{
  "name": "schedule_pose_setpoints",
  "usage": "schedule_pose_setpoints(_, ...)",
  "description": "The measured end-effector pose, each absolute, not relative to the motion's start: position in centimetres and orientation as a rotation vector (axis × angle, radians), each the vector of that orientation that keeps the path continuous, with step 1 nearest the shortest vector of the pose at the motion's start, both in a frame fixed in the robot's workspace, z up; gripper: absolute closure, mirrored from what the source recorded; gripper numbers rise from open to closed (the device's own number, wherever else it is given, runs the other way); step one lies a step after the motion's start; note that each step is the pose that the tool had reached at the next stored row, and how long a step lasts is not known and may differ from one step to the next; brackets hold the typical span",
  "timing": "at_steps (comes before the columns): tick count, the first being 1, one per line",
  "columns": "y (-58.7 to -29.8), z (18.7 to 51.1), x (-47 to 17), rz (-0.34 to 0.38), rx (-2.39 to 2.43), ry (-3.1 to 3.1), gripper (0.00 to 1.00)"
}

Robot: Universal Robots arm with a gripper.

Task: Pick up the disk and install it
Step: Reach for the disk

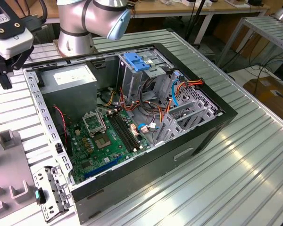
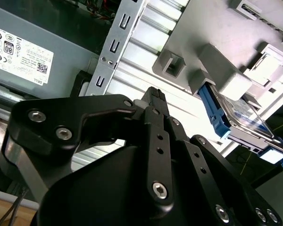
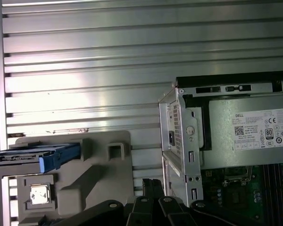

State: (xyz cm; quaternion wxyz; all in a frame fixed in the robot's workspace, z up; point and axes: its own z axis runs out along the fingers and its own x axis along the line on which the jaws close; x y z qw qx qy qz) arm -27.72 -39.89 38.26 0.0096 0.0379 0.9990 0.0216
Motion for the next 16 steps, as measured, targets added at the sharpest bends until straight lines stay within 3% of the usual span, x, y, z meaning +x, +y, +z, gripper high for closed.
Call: schedule_pose_setpoints(16, -39.7, 38.1, -30.4, 0.067, 0.118, 3.120, 0.89)
